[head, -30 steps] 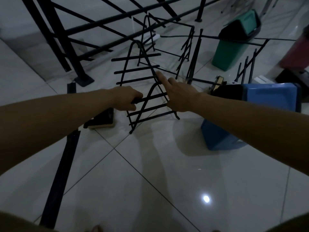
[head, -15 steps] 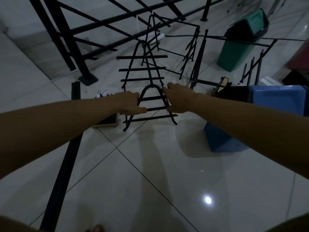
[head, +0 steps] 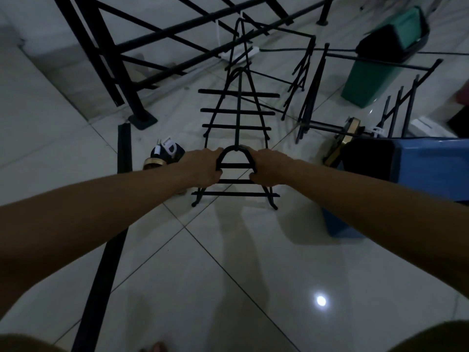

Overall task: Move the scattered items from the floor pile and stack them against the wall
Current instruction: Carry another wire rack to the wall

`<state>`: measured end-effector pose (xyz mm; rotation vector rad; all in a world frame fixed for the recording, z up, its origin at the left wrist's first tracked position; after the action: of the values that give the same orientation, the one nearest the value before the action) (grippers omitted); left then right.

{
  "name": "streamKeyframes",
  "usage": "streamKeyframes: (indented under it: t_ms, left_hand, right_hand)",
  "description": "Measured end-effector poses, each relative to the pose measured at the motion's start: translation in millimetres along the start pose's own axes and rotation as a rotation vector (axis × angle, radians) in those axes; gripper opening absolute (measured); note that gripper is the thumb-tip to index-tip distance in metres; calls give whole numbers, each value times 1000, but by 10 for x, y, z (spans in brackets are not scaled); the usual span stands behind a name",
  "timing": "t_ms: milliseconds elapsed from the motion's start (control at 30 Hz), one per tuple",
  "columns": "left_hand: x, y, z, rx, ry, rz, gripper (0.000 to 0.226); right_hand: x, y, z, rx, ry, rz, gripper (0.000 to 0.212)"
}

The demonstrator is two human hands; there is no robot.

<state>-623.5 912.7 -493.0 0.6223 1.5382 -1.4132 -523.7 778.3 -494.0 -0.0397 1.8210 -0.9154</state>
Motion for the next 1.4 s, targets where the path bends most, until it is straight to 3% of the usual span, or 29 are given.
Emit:
streamKeyframes:
  t_ms: [133, 300, 567, 733, 800, 967, 1200, 1400]
  left_hand:
    - [-9, 12, -9, 10, -15, 37, 59]
    - [-228, 79, -24, -7, 29, 54, 78]
    - [-799, -530, 281, -17, 42, -20, 83]
    - [-1417, -1216, 556, -10, -62, -31, 75]
    - [-1738, -1567, 710, 9, -104, -21, 69]
    - [-2697, -2470, 1169, 247, 52, 171, 59]
    - [-3643, -3398, 1666, 203, -62, -87, 52]
    - [-3857, -3778, 2048, 370, -5, -206, 56]
  right_hand:
    - [-19, 18, -3, 6, -51, 98, 91]
    - [-186, -96, 13, -22, 0, 222, 100]
    - [-591, -872, -120, -41, 144, 193, 107]
    - [-1207, -1697, -246, -21, -60, 150, 107]
    - [-1514, -2097, -299, -96, -142, 103, 106]
    - [-2261, -3164, -531, -266, -361, 64, 122]
    - [-3050, -4686, -739, -109, -315, 117, 116]
    - [-3089, -5563, -766, 20, -290, 105, 117]
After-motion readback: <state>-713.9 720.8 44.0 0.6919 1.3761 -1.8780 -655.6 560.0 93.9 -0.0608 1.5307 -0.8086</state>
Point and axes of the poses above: each hand's wrist, its own y-axis towards the middle knuckle, its own x-axis out of the palm, z = x × y, the point moved 4 cm from there along y, towards the middle knuckle, and after that the axes turned 15 degrees about -z, right-handed, at the moved point
